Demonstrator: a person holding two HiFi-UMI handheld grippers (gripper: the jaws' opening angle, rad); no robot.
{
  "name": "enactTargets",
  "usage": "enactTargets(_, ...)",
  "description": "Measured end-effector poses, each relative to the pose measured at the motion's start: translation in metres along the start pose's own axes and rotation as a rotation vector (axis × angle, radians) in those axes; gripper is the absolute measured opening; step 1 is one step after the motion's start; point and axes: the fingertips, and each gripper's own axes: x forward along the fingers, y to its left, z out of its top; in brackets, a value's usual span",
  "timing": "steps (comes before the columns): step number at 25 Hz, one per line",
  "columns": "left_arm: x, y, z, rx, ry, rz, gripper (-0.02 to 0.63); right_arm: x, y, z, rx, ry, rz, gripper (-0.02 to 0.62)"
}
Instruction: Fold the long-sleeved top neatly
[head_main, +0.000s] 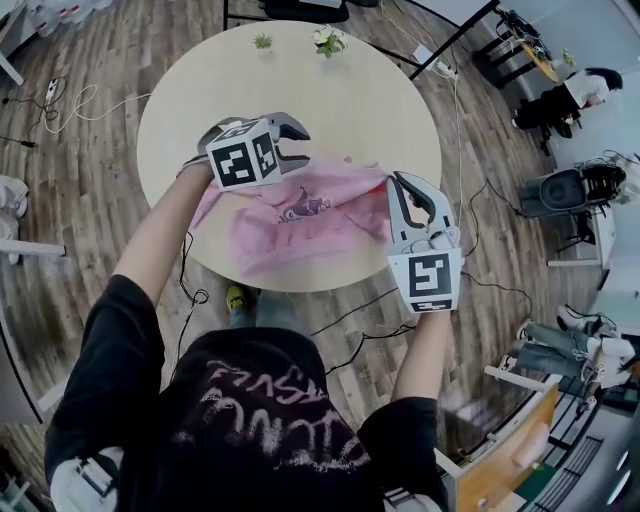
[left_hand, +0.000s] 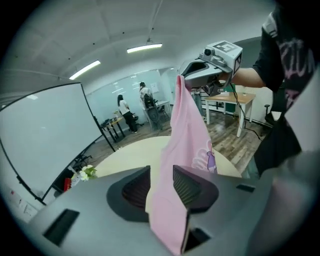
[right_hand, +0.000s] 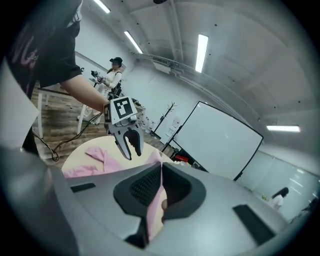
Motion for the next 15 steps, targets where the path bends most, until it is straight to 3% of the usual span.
enactTargets(8,0.103,-0.055,-0.024,0.119,0.124,-0.296,0.187,-0.030,0.061,-0.087,0.192,0.118,0.152,0.011)
enactTargets(15,0.186,-0.099,-0.010,0.231,0.205,-0.580,0.233,-0.041,0.047,-0.134,0.297,0.164,0.227,0.011)
